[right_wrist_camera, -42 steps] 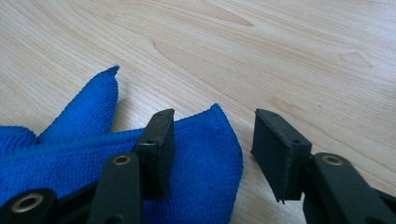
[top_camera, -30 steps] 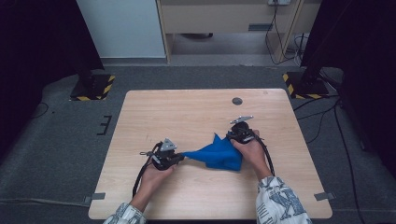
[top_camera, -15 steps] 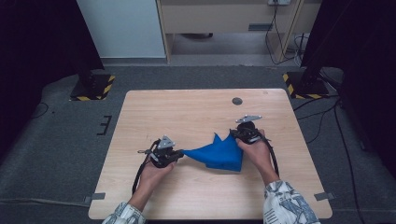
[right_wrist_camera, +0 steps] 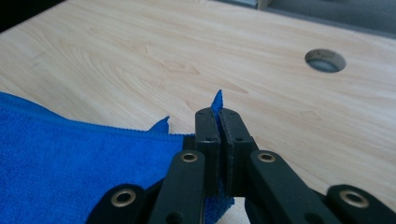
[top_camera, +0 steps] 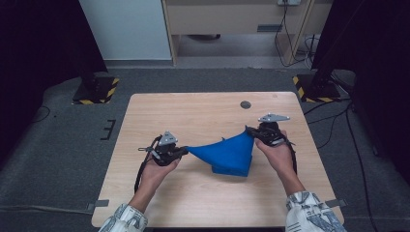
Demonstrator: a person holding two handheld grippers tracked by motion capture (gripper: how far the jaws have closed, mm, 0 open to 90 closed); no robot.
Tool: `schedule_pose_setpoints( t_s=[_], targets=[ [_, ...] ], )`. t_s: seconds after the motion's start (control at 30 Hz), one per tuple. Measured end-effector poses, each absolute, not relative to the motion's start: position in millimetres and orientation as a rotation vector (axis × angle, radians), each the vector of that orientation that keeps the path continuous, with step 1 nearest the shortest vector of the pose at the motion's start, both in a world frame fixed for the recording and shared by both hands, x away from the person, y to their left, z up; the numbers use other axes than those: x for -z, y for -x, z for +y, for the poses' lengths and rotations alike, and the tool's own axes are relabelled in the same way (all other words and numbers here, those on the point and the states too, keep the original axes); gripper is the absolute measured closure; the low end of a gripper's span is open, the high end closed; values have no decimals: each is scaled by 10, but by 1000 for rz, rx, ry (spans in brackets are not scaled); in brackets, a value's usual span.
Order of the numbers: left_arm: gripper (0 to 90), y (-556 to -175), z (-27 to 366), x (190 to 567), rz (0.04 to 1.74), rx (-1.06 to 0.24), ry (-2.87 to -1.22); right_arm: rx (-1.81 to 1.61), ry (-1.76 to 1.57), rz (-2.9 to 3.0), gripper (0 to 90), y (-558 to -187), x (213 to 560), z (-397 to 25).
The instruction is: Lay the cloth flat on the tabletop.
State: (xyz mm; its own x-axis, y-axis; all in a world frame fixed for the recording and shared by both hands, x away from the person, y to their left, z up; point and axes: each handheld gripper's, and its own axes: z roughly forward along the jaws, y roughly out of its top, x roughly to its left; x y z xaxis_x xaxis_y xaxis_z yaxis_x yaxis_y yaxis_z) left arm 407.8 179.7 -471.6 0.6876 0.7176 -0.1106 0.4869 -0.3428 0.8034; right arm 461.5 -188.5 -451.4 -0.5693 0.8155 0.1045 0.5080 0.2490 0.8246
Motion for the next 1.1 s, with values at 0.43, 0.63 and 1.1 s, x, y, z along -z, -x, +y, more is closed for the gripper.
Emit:
schedule_pose_setpoints(
  t_s=[0.43,0.63,1.1],
  targets=[
    [881,-4138,1838,4476,916,-340,-2008,-1280,-1184,2130,880,-4550,4279,-2014],
    [877,-4142,1827,4464,910,-336,-2006,-1295,-1171,2101,883,-4534,4201,-2046],
    [867,-4163,1844,4476,893,-309,-1975,-1290,-1152,2077,884,-4518,4038,-2070]
  ],
)
